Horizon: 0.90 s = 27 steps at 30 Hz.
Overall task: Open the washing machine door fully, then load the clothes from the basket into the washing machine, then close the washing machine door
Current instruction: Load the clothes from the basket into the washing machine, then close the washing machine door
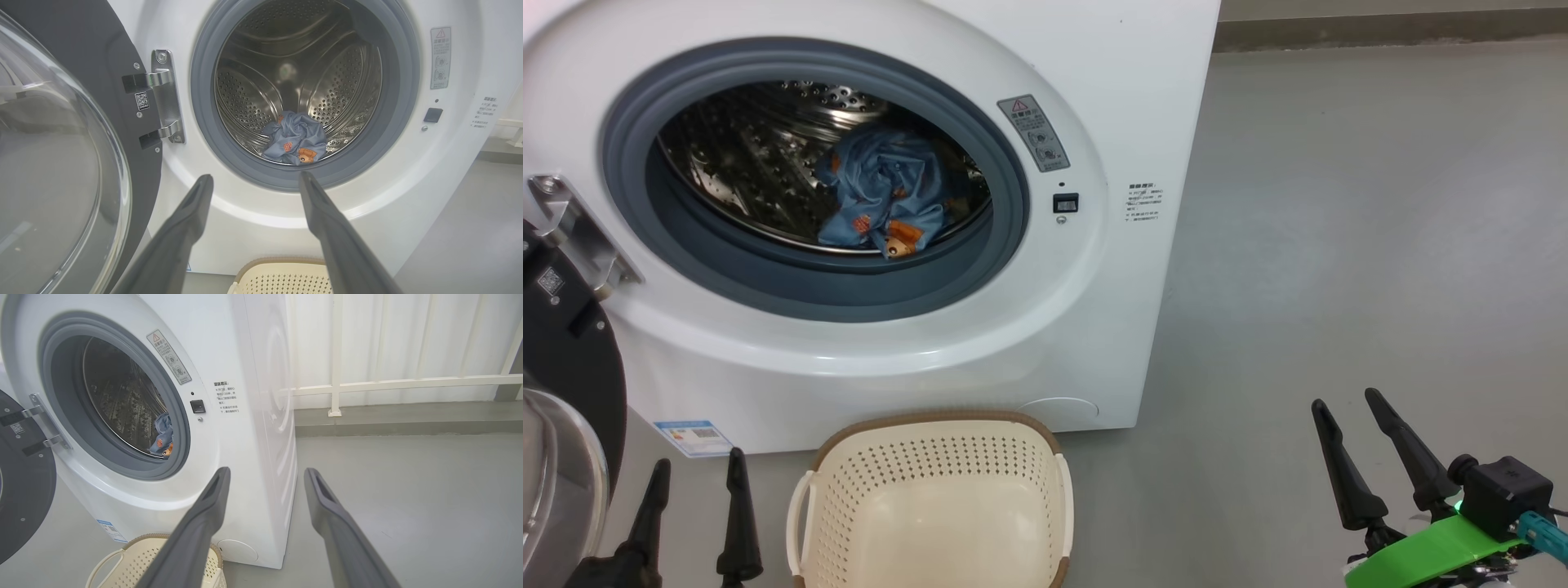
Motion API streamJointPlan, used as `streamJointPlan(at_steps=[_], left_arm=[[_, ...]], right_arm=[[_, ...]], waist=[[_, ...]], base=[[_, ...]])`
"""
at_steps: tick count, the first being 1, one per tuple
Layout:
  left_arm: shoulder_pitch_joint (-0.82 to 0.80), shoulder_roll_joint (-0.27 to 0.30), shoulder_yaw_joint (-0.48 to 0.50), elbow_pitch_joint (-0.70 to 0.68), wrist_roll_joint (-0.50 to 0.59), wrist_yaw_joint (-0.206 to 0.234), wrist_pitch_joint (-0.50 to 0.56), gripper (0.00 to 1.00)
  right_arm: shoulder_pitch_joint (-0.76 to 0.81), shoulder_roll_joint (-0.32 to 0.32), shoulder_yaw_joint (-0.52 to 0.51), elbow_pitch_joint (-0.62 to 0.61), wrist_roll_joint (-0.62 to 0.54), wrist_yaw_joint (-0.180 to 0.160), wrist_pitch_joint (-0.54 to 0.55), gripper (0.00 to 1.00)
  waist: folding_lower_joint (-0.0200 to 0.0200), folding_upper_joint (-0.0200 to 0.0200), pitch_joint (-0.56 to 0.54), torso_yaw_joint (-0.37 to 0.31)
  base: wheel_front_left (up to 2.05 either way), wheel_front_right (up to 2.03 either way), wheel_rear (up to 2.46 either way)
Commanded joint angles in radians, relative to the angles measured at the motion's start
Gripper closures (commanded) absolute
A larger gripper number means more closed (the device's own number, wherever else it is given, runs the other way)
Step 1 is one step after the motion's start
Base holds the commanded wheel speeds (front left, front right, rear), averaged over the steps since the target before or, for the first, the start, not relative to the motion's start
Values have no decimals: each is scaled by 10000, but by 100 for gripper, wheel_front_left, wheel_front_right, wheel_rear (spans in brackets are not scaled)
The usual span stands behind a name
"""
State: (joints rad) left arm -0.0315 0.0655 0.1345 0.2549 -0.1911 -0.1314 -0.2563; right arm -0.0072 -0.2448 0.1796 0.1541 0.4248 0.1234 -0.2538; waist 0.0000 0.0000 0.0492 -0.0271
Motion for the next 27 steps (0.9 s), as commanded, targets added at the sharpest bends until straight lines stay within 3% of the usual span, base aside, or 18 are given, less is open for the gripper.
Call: streamJointPlan(at_steps=[1,18,27], left_arm=[[-44,70,355,-312,-23,8,-55,0],[-71,19,362,-394,94,8,-55,0],[-27,-24,436,-413,225,8,-55,0]], right_arm=[[-10,-188,106,-260,14,73,-80,7],[-54,-207,124,-267,10,73,-80,9],[-39,-216,140,-256,5,73,-80,9]], waist=[[0,0,0,0],[0,0,28,-15],[0,0,-9,-9]], base=[[0,0,0],[-1,1,0],[-83,83,0]])
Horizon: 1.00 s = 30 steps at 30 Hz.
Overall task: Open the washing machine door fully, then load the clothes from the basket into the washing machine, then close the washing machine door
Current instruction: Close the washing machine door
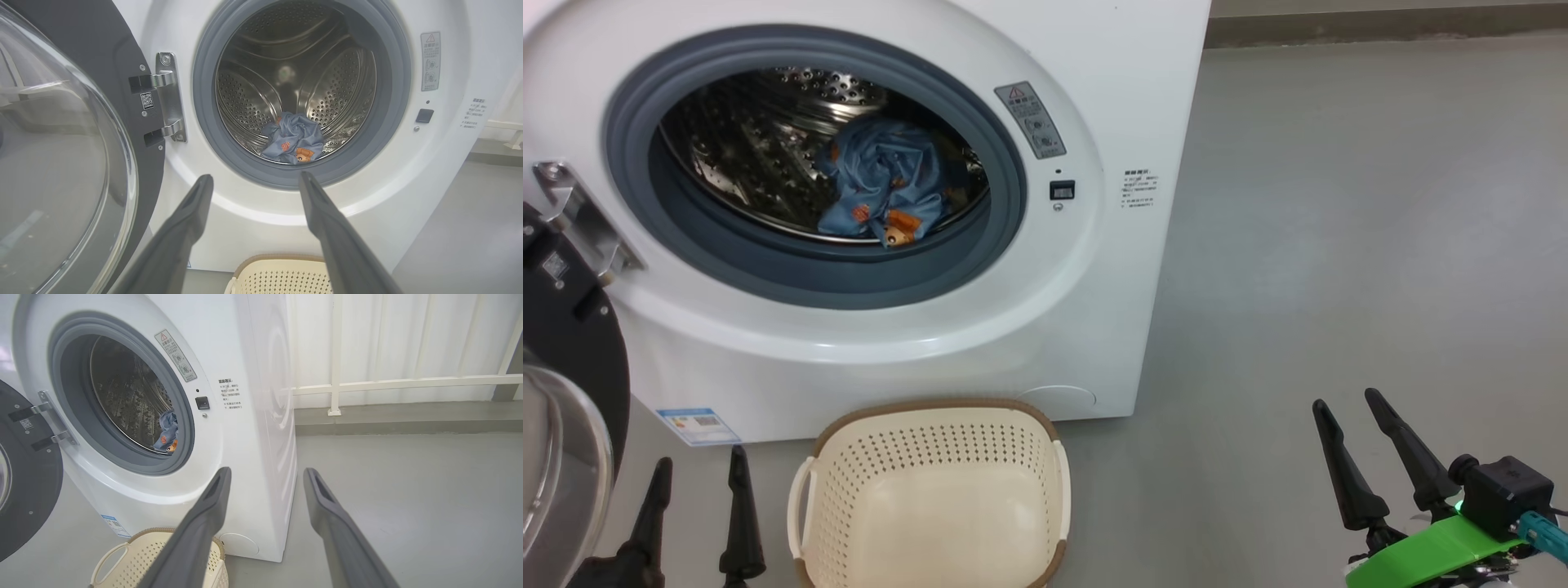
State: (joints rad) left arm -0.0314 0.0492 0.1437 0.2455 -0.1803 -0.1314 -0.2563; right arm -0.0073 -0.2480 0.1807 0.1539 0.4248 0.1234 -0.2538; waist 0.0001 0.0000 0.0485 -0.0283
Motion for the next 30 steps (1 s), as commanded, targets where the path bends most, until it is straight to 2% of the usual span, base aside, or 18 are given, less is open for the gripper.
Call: streamJointPlan(at_steps=[1,14,30], left_arm=[[-26,136,341,-317,120,8,-55,0],[28,148,202,-389,36,8,-55,0],[-27,142,170,-422,-30,8,-55,0]], right_arm=[[-36,-184,129,-254,2,73,-80,9],[-16,-235,135,-280,7,73,-80,9],[-74,-283,110,-319,-27,73,-80,9]], waist=[[-1,0,-4,7],[-1,0,-7,53],[-1,0,128,238]], base=[[-132,132,0],[-110,110,0],[-5,5,0]])
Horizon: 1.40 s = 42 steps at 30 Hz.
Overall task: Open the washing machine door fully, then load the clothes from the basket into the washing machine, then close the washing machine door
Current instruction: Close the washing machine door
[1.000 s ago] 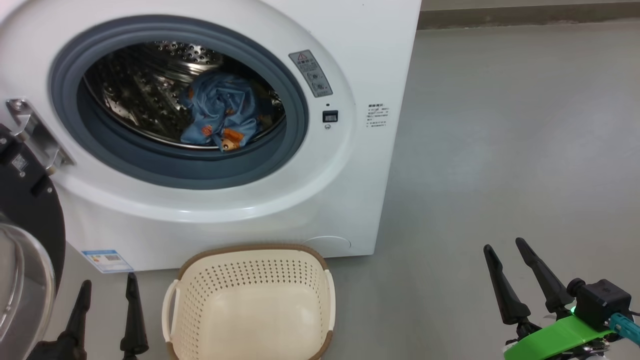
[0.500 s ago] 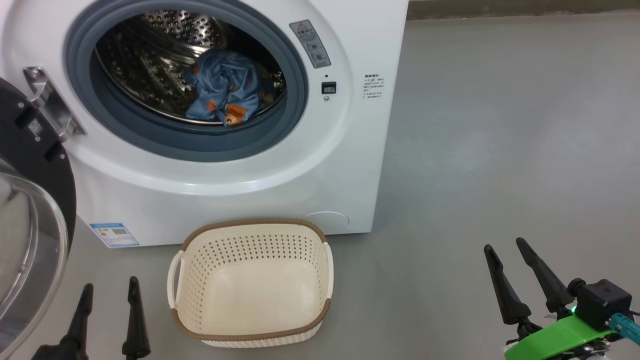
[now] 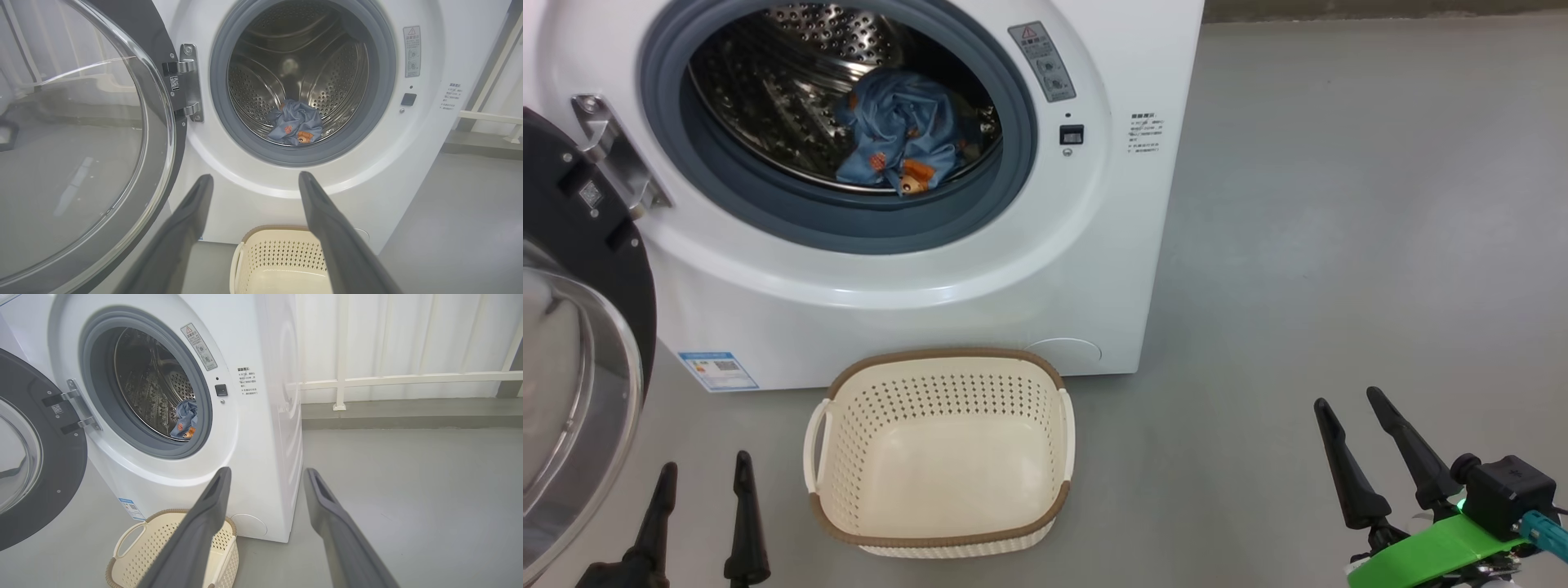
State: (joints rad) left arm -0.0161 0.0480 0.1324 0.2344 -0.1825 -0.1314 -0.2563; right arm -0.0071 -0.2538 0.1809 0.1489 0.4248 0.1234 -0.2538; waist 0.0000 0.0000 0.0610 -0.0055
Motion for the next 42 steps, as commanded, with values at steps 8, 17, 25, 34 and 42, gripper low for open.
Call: streamJointPlan(at_steps=[8,17,25,34,42], left_arm=[[-174,118,290,-425,-78,8,-55,0],[-158,64,369,-530,-153,8,-55,0],[-103,30,532,-528,-296,8,-55,0],[-44,24,415,-419,-716,123,-55,0],[15,23,303,-412,-941,287,-55,0]], right_arm=[[-114,-266,143,-272,-59,73,-80,9],[-166,-328,176,-273,-75,73,-80,10],[-299,-411,325,-253,-58,73,-80,10],[-488,-541,689,-193,-27,73,-80,11],[-663,-643,977,-146,22,73,-80,11]], waist=[[0,0,60,353],[0,0,185,1032],[0,0,257,1883],[0,0,295,3042],[0,0,333,3919]], base=[[0,0,0],[0,0,0],[0,0,0],[0,0,0],[0,0,0]])
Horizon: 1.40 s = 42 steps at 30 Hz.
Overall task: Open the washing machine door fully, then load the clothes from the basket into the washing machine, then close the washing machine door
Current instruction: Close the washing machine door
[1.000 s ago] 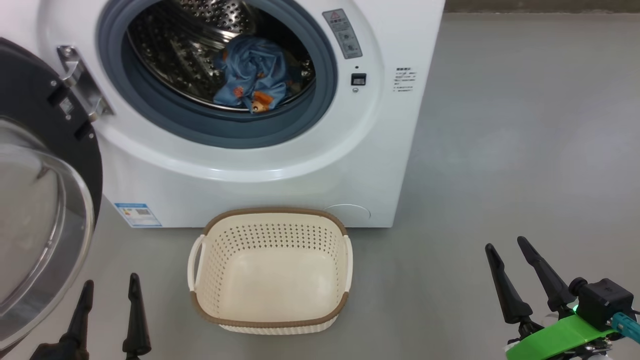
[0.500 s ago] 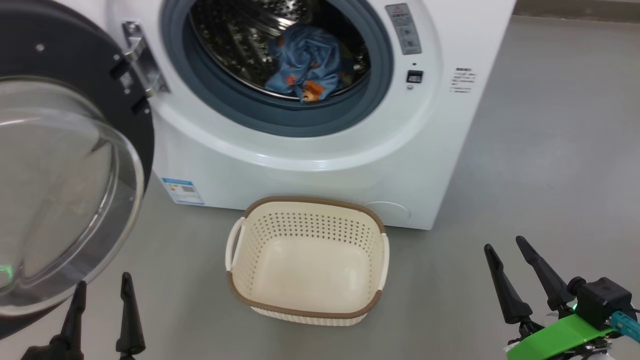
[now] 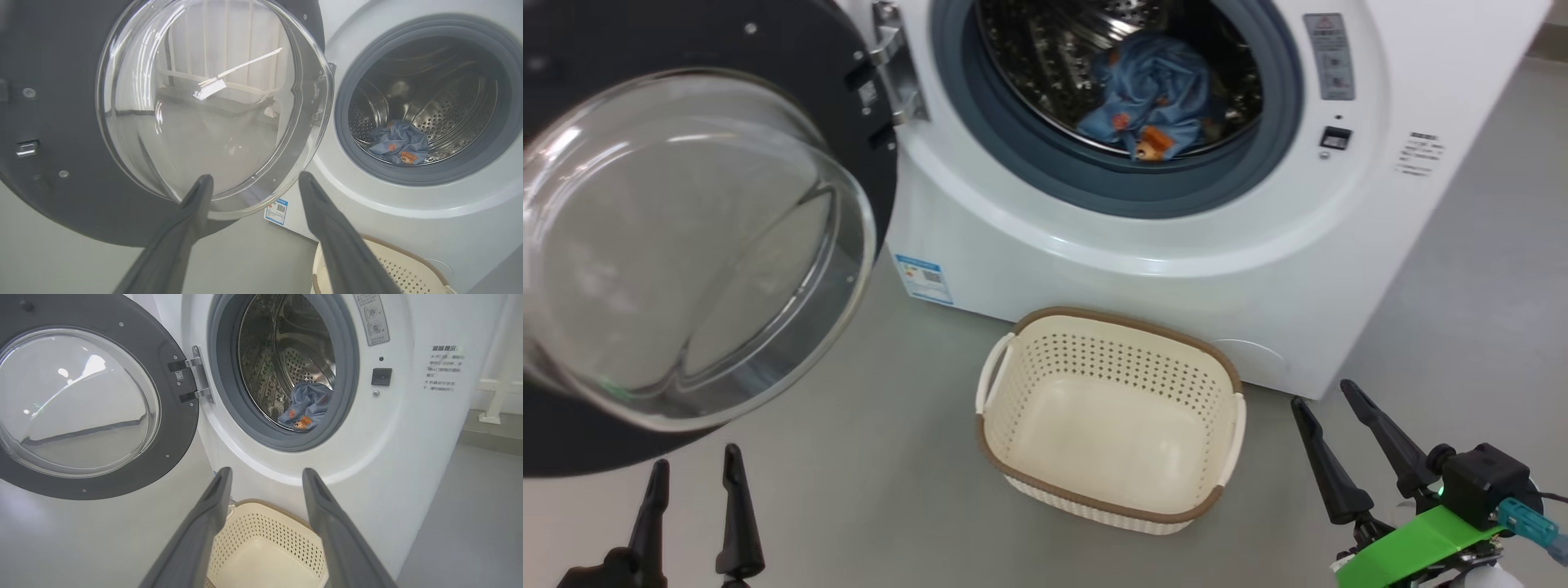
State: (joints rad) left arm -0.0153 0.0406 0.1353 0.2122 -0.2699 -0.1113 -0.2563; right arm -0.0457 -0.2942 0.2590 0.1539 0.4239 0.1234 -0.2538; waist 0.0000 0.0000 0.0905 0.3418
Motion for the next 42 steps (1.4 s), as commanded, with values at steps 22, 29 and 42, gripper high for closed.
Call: streamJointPlan(at_steps=[22,29,42], left_arm=[[334,97,313,-424,-285,299,-55,0],[422,97,445,-568,-295,330,-55,0],[-26,97,955,-1147,-621,3,-55,100]], right_arm=[[-538,-363,779,-39,162,73,-80,11],[-698,-393,951,38,223,73,-80,11],[-531,-327,725,-45,202,73,-80,11]], waist=[[0,0,-10,1950],[0,0,2,1967],[0,0,97,1948]], base=[[0,0,0],[0,0,0],[0,0,0]])
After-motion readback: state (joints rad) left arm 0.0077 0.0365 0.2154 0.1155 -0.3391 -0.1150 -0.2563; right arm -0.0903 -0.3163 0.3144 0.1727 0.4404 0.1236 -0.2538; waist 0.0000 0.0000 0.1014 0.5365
